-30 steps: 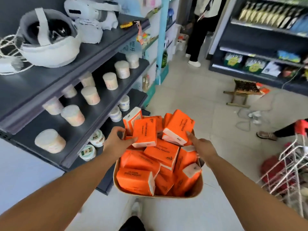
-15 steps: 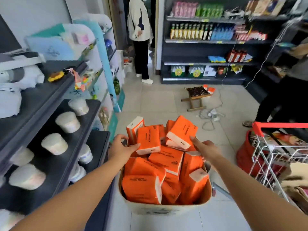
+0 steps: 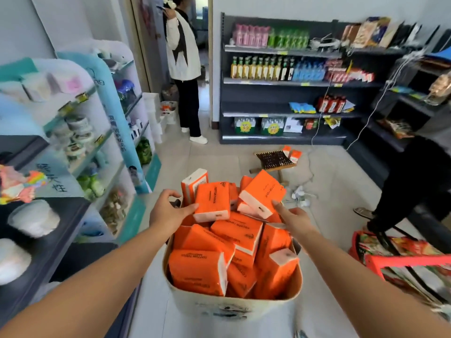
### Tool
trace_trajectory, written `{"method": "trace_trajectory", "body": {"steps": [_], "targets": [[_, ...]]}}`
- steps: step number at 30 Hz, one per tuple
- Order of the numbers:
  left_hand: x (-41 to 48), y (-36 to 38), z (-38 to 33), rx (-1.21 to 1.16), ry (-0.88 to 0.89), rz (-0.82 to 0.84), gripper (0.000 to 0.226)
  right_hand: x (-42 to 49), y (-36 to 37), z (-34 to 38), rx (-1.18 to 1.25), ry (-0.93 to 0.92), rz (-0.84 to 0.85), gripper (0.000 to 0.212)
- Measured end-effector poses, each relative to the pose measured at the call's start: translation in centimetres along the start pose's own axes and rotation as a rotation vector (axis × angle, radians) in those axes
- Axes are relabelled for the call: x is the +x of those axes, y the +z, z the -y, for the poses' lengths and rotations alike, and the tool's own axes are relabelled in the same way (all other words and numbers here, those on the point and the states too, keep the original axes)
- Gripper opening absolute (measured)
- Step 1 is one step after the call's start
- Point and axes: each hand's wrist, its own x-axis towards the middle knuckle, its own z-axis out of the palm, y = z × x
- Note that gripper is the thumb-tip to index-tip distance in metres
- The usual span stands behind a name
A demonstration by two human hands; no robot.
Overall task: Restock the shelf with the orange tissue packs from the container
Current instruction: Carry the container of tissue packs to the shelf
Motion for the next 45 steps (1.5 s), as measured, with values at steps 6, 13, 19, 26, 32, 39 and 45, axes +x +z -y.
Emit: {"method": "trace_trajectory", "body": {"steps": [6, 13, 19, 26, 32, 39, 45], "targets": [[8.9, 4.7, -5.8, -0.012, 0.019, -0.03, 0.05, 10.2, -2.2, 6.6, -0.066, -0.03, -0.031, 0.074], [21.1, 9.7, -11.6, -0.033, 0.063, -0.016, 0.049, 22.1, -2.7, 12.5, 0.021, -0.055, -0.081, 0.083], [33.7, 14.4, -17.0, -0.078, 0.094, 0.042, 0.05, 33.2, -2.5, 17.0, 0.093, -0.036, -0.12, 0.051], [47.7, 21.4, -23.3, -0.041, 0.194, 0.131, 0.045, 46.2, -3.1, 22.1, 0.272, 0.0, -0.126, 0.068], [57.5, 28.4, -27.8, -0.017, 0.202, 0.122, 0.042, 58.2, -5.2, 27.0, 0.411, 0.015, -0.075, 0.024], [67.5, 36.7, -33.4, -0.066, 0.188, 0.098, 0.044, 73.4, -7.7, 32.7, 0.511, 0.009, 0.026, 0.033], [76.4, 40.8, -37.4, -0.034, 0.156, 0.063, 0.041, 84.4, -8.5, 38.9, 0.485, 0.02, 0.063, 0.037]]}}
